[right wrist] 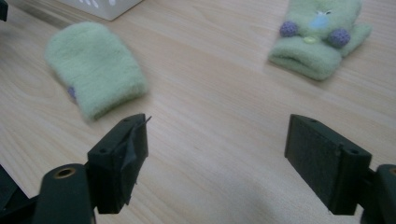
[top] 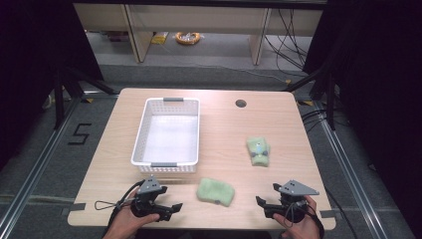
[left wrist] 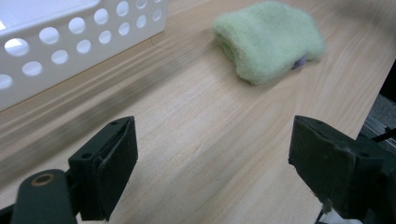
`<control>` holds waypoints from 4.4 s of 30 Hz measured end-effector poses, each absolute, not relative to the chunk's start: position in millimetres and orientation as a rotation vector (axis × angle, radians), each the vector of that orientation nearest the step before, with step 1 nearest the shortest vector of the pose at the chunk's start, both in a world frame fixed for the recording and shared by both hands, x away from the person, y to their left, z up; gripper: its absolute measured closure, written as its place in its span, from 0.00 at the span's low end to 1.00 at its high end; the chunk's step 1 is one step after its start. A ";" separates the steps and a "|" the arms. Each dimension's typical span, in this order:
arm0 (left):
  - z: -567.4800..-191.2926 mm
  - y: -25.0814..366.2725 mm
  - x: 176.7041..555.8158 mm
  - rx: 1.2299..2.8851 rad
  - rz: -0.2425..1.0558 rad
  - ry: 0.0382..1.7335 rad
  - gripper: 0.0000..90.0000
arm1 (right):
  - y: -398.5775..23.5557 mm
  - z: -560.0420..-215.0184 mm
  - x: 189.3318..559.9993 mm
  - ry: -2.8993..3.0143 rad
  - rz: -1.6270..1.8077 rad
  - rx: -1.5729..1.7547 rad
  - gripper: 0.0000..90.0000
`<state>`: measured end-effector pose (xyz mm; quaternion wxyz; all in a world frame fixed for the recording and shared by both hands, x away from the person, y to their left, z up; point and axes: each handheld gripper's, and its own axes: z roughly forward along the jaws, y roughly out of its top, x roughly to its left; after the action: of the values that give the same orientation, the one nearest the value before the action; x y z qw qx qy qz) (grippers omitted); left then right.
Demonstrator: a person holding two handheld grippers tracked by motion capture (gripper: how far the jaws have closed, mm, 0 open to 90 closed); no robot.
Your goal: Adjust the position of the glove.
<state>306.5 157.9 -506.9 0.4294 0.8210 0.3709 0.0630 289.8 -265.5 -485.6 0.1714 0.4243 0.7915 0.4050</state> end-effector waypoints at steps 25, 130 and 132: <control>-500.2 116.9 307.0 2.016 0.124 0.875 0.19 | -246.2 -471.7 305.1 2.268 1.126 1.170 0.42; -489.1 99.5 318.4 2.058 0.098 0.860 0.32 | -259.0 -468.9 381.8 2.233 1.002 1.268 0.60; -489.7 104.3 316.6 2.052 0.097 0.871 0.30 | -263.2 -469.2 388.0 2.215 0.993 1.260 0.59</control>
<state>316.6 104.3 -489.7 0.4397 0.8259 0.3507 0.0392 388.0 -263.2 -469.2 0.2018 0.4511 0.7933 0.3557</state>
